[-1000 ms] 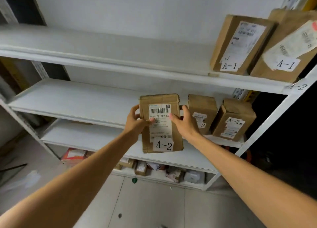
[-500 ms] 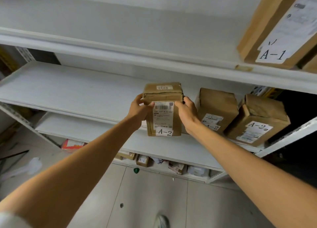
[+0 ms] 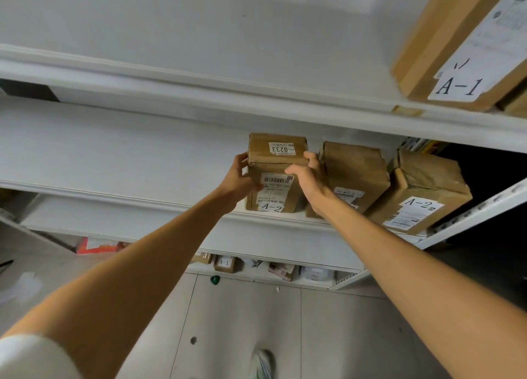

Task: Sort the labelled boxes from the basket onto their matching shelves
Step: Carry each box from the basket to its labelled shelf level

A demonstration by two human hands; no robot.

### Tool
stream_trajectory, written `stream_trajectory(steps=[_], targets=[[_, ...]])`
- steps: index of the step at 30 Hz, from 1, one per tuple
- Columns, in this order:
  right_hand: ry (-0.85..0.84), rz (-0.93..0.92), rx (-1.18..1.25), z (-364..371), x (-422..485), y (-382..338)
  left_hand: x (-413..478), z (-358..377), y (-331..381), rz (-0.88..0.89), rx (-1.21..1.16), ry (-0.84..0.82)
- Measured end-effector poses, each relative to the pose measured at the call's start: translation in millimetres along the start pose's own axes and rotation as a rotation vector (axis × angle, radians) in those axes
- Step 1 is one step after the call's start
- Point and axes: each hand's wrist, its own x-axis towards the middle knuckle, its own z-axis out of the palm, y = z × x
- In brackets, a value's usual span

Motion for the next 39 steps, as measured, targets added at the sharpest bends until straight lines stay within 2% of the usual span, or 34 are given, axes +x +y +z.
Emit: stream_trajectory(steps=[4,6,10,14,17,20,23,28,34,39], targets=[[-0.195,0.022,-0.337,-19,4,-5,4,11,2,0.024,0.117,0.046],[-0.19,-0.031,-0.467,-19,3,-14,4,7,5,0.015,0.217,0.09],[-0.134,-0.278,-0.764,-2,-5,-31,-3,-16,10,-0.03,0.417,0.222],[-0.313,-0.473,-0.855,35,-17,-52,-37,-55,15,0.05,0.635,0.332],[-0.448,-0.631,-0.915,83,-38,-73,-84,-96,17,0.03,0.82,0.434],[-0.597,-0.793,-0.949,139,-77,-95,-149,-144,14,-0.073,0.892,0.563],[-0.734,-0.976,-0.946,195,-136,-117,-237,-186,2,-0.202,0.85,0.732],[-1.017,-1.308,-0.907,276,-268,-129,-407,-209,-33,-0.402,0.755,1.055],[-1.393,-1.566,-0.839,319,-461,-102,-615,-155,-85,-0.671,0.612,1.311],[-1.724,-1.747,-0.818,303,-611,-51,-751,-69,-127,-0.856,0.517,1.501]])
